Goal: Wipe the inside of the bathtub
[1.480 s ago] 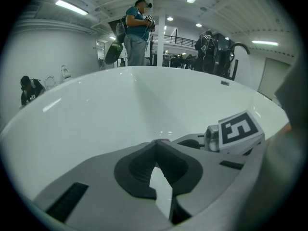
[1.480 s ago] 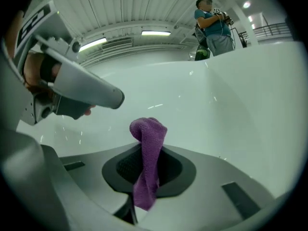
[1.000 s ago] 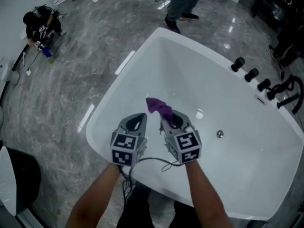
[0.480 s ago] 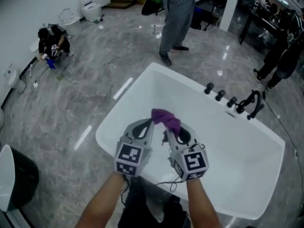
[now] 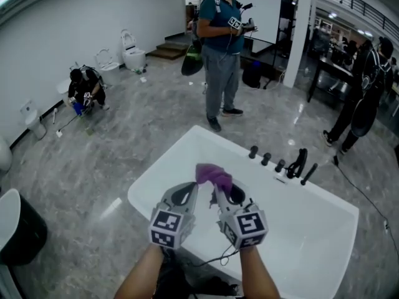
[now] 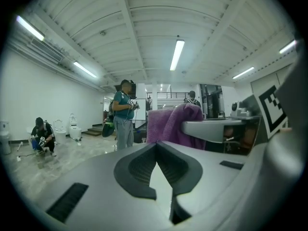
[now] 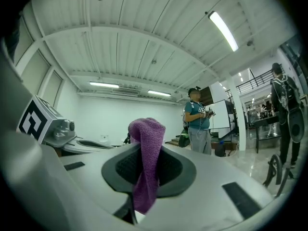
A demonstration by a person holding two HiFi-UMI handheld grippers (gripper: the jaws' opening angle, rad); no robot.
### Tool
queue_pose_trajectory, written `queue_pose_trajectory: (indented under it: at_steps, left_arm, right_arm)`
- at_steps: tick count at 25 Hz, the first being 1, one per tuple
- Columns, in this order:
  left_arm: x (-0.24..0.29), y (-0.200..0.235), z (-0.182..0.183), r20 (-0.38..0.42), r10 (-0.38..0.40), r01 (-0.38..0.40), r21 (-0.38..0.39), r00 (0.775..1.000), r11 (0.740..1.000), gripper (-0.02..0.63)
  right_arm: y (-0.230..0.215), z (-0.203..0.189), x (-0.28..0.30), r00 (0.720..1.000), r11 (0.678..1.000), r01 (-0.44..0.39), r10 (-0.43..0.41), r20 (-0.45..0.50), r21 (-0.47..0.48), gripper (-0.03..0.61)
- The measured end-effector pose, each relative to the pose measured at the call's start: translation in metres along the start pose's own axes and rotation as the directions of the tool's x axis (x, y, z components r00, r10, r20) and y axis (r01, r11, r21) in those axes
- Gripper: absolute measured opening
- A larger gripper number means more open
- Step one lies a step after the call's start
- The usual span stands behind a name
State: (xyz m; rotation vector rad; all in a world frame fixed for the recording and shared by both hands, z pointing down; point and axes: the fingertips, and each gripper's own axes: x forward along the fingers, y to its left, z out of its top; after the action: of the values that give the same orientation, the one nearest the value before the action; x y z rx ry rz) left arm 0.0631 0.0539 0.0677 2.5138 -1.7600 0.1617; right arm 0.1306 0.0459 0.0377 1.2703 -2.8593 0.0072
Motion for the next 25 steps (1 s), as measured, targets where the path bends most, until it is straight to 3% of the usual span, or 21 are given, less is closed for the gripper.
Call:
queue_pose_trajectory:
  at_steps: [7, 20, 25]
  left_arm:
    - [-0.029, -0.039, 0.029, 0.022, 0.036, -0.037, 0.008, 0.999, 0.999, 0.006]
    - [-0.040, -0.037, 0.057, 0.055, 0.001, -0.004, 0.051, 0.998, 0.999, 0.006]
    - [-0.039, -0.045, 0.060, 0.064, -0.021, 0.017, 0.062, 0.998, 0.998, 0.006]
  right_arm:
    - [0.012, 0.037, -0.050, 0.997, 0.997, -0.073, 0.073, 0.001, -0.006, 0.061]
    - [0.019, 0.044, -0.067, 1.000, 1.000, -0.017, 0.017, 0.010, 0.020, 0.061]
    - [0.023, 0.050, -0.074, 0.999, 0.999, -0.031, 0.031, 0.023, 0.023, 0.060]
